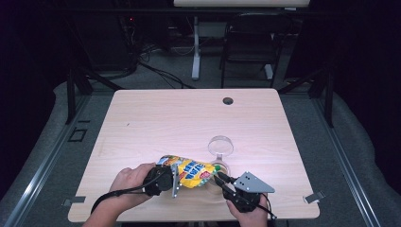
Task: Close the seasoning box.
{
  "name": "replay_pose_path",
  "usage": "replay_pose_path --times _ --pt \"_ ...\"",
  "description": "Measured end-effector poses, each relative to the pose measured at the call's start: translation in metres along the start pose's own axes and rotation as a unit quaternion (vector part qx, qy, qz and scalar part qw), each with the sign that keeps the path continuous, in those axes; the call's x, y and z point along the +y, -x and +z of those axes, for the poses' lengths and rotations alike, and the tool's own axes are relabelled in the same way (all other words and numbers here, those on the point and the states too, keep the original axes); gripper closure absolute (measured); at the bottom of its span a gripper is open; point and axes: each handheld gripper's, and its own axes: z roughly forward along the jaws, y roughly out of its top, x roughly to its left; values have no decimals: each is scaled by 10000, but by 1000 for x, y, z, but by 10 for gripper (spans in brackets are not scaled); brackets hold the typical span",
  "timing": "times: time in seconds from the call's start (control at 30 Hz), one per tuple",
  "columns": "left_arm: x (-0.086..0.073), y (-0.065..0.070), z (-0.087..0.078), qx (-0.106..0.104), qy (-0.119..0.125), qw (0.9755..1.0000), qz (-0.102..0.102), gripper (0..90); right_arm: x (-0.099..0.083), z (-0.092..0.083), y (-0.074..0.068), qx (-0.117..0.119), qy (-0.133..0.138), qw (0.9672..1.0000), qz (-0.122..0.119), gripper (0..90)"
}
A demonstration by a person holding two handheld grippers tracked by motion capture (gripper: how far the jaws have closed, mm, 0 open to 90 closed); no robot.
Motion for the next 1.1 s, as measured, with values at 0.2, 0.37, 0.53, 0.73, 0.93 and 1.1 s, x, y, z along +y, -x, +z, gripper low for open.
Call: replay_pose_path --times 0.2,0.37,0.53,0.73,0.93,1.1 --pt "-4 -1 2 -116 107 9997 -187 874 0 0 0 -14 21 10000 14 745" --pt "-8 0 6 -192 167 9991 -336 874 0 -1 1 -39 62 10000 18 725" --pt "-12 1 9 -319 251 9980 -491 874 0 -1 1 -47 62 10000 12 723" --pt "-15 2 14 -474 361 9960 -668 874 0 -1 1 -70 145 9999 44 718" --pt "-19 4 19 -630 501 9929 -872 874 -1 -1 2 -79 131 9999 41 714" --pt "-23 6 24 -764 620 9893 -1076 874 -1 -1 2 -95 166 9998 61 713"
